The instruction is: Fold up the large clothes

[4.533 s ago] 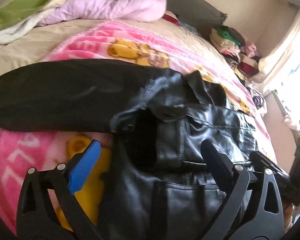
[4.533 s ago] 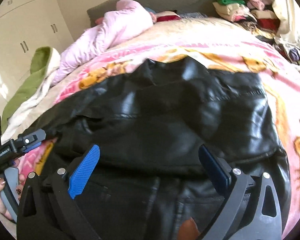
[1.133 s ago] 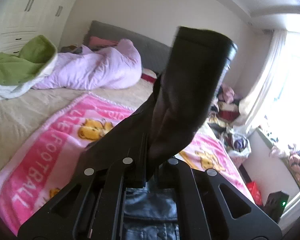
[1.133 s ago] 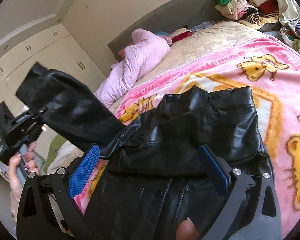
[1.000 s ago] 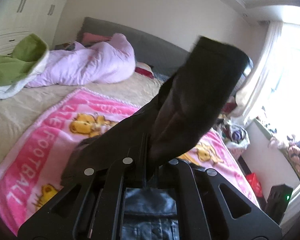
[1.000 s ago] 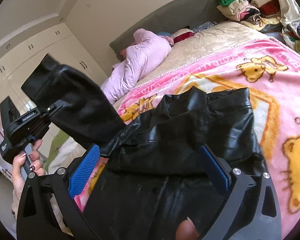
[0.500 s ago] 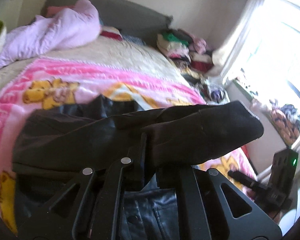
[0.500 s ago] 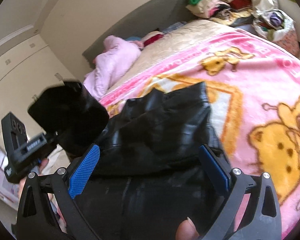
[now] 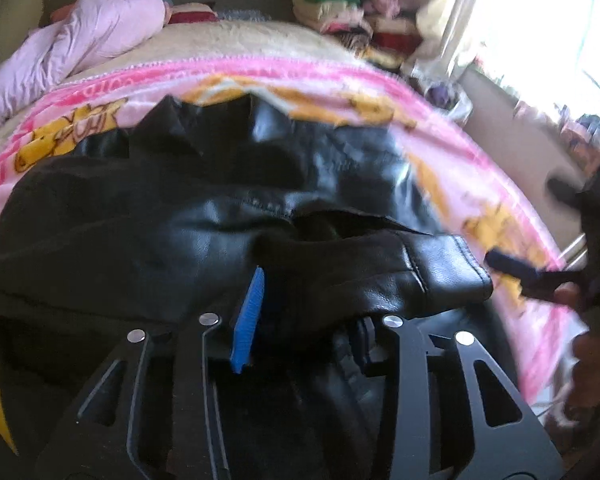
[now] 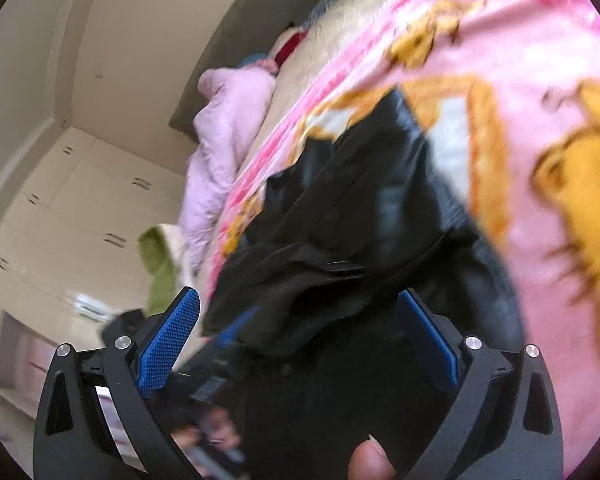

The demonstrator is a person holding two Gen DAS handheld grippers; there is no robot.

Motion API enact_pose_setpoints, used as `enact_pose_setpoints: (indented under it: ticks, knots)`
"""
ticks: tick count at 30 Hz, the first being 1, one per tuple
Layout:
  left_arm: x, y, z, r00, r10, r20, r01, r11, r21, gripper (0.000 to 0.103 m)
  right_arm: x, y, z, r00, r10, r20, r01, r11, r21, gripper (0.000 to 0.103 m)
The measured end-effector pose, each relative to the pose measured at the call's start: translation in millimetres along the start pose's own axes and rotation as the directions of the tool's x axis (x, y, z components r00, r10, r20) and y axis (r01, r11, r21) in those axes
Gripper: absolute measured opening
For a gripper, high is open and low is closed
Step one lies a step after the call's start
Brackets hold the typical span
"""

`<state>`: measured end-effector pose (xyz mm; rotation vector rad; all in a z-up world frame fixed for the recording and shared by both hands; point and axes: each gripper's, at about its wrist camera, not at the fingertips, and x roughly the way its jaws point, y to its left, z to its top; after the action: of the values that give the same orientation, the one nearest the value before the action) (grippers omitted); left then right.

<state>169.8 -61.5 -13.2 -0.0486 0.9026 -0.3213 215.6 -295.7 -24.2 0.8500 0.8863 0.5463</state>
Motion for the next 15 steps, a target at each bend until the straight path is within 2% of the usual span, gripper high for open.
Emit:
enact_pose_setpoints:
  ticks: [2, 3, 5, 7, 8, 10, 12, 14, 15]
  knots:
    - [2, -2, -9, 1.000, 0.024, -0.011, -0.024, 0.999, 0.034, 0.038, 10, 0, -4, 0.999, 0.014, -0.033, -0.013, 1.000, 0.026, 0.085]
    - [3, 0, -12, 1.000, 0.021, -0.018, -0.021, 0.999, 0.032, 0.044, 16, 0, -5, 0.999, 0.012, -0.046, -0.010, 0.999, 0.037, 0.084]
    - [2, 3, -17, 0.999, 0.002, -0.039, 0.000, 0.999, 0.036, 0.046, 25, -1, -7, 0.998, -0.002, -0.064, 0.005, 0.999, 0.049, 0.084]
    - [-3, 3, -19, 0.999, 0.006, -0.050, -0.003, 0.998, 0.057, 0.057, 33, -1, -6, 0.997, -0.010, -0.076, 0.014, 0.999, 0.053, 0.081]
    - [-6, 3, -20, 0.998, -0.002, -0.055, 0.005, 0.998, 0.058, 0.067, 39, 0, -4, 0.996, -0.011, -0.087, 0.015, 0.999, 0.050, 0.080]
    - [-12, 6, -20, 0.998, -0.024, -0.062, 0.027, 0.999, 0.047, 0.071, 52, -2, -2, 0.993, -0.042, -0.110, 0.048, 0.997, 0.052, 0.078]
    - [-20, 10, -16, 0.997, -0.048, -0.060, 0.050, 0.998, 0.034, 0.078, 60, -7, 0, 0.992, -0.057, -0.112, 0.065, 0.995, 0.069, 0.066]
    - [-33, 17, -12, 0.995, -0.091, -0.038, 0.092, 0.996, 0.017, 0.091, 67, -7, 2, 0.993, -0.057, -0.107, 0.064, 0.996, 0.058, 0.054]
    - [-41, 21, -9, 0.993, -0.113, -0.015, 0.113, 0.994, 0.005, 0.093, 70, -5, 2, 0.993, -0.059, -0.105, 0.063, 0.997, 0.044, 0.049]
